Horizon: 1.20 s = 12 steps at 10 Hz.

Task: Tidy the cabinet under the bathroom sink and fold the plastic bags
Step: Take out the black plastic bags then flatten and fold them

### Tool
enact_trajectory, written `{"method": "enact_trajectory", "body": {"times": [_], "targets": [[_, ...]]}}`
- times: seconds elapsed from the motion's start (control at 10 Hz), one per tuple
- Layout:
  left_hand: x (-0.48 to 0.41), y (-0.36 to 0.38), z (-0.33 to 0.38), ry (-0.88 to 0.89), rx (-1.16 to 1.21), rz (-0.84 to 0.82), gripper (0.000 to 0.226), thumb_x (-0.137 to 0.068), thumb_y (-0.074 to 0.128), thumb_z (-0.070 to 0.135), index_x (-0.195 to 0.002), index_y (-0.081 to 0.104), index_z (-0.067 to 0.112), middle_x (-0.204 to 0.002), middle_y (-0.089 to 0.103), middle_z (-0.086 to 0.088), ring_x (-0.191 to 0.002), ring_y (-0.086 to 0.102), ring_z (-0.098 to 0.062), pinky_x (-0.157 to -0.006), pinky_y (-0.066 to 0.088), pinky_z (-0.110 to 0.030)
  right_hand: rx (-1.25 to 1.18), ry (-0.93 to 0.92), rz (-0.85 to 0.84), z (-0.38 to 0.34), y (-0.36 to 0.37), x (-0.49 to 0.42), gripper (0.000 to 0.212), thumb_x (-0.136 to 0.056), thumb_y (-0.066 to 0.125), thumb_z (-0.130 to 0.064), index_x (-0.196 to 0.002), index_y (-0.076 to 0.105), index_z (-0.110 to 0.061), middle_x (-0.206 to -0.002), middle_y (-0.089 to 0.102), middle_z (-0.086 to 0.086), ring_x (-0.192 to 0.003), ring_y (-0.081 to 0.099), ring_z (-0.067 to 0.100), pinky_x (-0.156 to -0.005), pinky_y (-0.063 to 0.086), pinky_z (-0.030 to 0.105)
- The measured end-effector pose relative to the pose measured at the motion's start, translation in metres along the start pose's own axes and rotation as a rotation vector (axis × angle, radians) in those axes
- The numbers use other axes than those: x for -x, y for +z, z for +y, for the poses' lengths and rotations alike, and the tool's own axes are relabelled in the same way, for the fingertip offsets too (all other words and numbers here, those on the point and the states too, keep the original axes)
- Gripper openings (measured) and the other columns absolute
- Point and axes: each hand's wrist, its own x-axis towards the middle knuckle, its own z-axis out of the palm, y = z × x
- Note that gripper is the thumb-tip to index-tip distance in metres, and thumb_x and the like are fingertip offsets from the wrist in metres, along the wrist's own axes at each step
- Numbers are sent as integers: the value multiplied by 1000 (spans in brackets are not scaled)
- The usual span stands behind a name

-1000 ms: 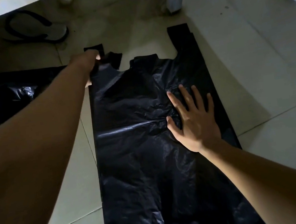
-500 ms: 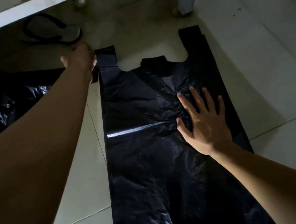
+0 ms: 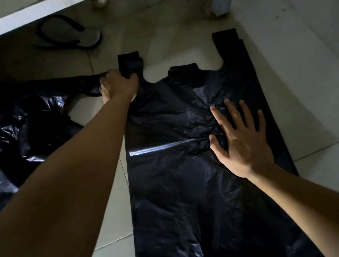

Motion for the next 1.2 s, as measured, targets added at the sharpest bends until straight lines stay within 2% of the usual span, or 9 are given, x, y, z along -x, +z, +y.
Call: {"method": "enact_trajectory", "body": {"times": [0.2,0.3,0.4,0.6,0.7,0.9,1.0,1.1,1.2], "targets": [[-12,-4,18,-8,56,-4,50,-69,55,55,-95,72,17,-112,69,-11,-108,63,-33,-94,52,-38,10,0,1,0,0,0,71,-92,27,-63,-158,11,-39,-167,11,1,-154,7,31,-120,11,61],[-20,-2,24,-77,59,-5,85,-55,52,68,-117,66,10,-118,66,-12,-109,61,-35,-91,54,-47,9,1,9,0,-1,0,71,-92,27,-63,-158,12,-39,-167,12,1,-153,8,30,-120,12,61],[-24,-1,30,-110,58,8,82,-63,61,60,-128,59,10,-129,61,-11,-118,57,-34,-93,53,-45,7,-1,15,0,-1,-1,71,-92,28,-62,-158,13,-39,-167,13,1,-153,8,30,-120,12,61],[-27,-6,35,-38,190,-39,27,-82,61,37,-84,62,11,-98,61,-3,-98,61,-22,-79,50,-28,1,-2,5,0,-1,-1,71,-92,27,-63,-158,13,-39,-167,12,1,-154,7,30,-120,11,61],[-29,-18,32,-92,384,-29,36,-76,63,37,-102,65,13,-100,61,0,-96,62,-21,-85,56,-34,-3,0,0,0,-2,-1,71,-92,26,-63,-157,13,-38,-167,11,1,-154,6,30,-120,10,61],[-34,-29,29,-288,698,-210,19,-79,59,27,-96,59,17,-100,62,-2,-84,62,-18,-62,50,-22,-13,0,11,1,-1,0,71,-92,28,-62,-157,14,-38,-167,12,1,-154,7,30,-120,10,61],[-36,-30,32,-325,657,-167,23,-87,55,31,-104,57,16,-109,58,0,-93,58,-15,-79,49,-23,-10,0,15,1,0,0,70,-92,29,-62,-157,15,-38,-167,13,0,-153,8,30,-120,9,61],[-25,-23,32,-286,329,64,66,-83,53,44,-141,44,12,-142,48,-7,-130,47,-26,-106,41,-37,-14,1,20,2,1,-1,70,-92,28,-61,-157,16,-38,-167,14,1,-153,8,31,-120,9,61],[28,-2,24,131,-24,292,63,-89,49,44,-144,42,13,-148,41,-12,-134,39,-31,-106,37,-47,-16,-6,19,2,1,0,71,-91,28,-61,-157,15,-38,-167,13,1,-153,7,31,-120,10,61]]}}
